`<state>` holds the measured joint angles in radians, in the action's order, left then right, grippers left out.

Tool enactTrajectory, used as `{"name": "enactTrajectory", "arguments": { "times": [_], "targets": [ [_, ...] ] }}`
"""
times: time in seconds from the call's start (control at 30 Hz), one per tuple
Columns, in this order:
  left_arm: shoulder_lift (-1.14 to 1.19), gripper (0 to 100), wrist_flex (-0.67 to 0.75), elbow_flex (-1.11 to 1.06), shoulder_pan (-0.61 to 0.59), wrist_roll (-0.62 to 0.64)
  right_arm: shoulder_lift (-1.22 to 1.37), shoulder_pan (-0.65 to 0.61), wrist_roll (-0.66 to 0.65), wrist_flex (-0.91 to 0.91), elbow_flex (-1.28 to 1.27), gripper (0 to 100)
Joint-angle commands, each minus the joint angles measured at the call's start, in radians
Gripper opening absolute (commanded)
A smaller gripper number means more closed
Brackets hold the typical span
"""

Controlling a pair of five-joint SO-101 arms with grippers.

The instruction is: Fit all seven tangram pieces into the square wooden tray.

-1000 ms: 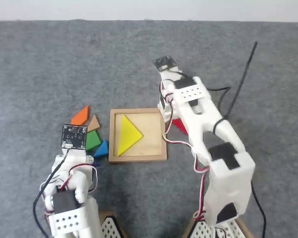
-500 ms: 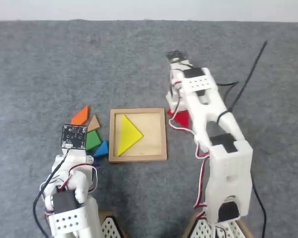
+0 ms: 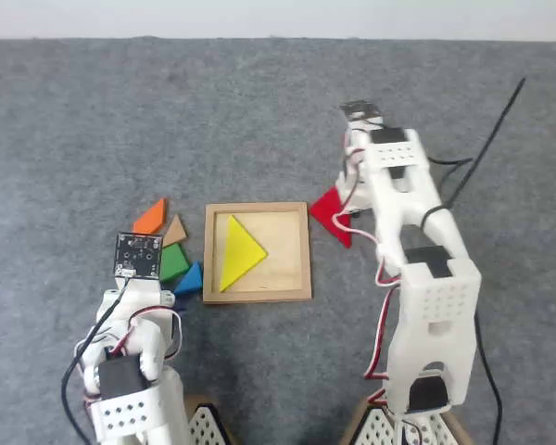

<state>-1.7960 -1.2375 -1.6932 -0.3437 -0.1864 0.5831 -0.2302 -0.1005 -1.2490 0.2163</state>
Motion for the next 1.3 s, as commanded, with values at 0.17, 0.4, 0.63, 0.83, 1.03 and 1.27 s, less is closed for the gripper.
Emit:
{"name": "enactTrajectory", "arguments": {
  "times": [0.17, 0.4, 0.63, 0.83, 1.03, 1.27],
  "targets": [
    [-0.020, 2, -0.006, 0.008, 0.008, 0.006, -0.189, -0.156, 0.051, -0.004, 0.032, 11.7],
    [-0.020, 2, -0.006, 0.008, 0.008, 0.006, -0.076, -0.196, 0.046, 0.065, 0.037, 13.3],
    [-0.020, 2, -0.006, 0.008, 0.008, 0.006, 0.044, -0.183, 0.071, 0.219, 0.038, 26.9],
    [-0.020, 2, -0.006, 0.008, 0.008, 0.006, 0.041, -0.142, 0.086, 0.150, 0.038, 27.4],
    [-0.020, 2, -0.006, 0.008, 0.008, 0.006, 0.047, -0.070, 0.077, 0.024, 0.038, 27.4],
    [-0.020, 2, -0.006, 0.008, 0.008, 0.006, 0.039, -0.070, 0.055, 0.012, 0.061, 27.4]
  ]
}}
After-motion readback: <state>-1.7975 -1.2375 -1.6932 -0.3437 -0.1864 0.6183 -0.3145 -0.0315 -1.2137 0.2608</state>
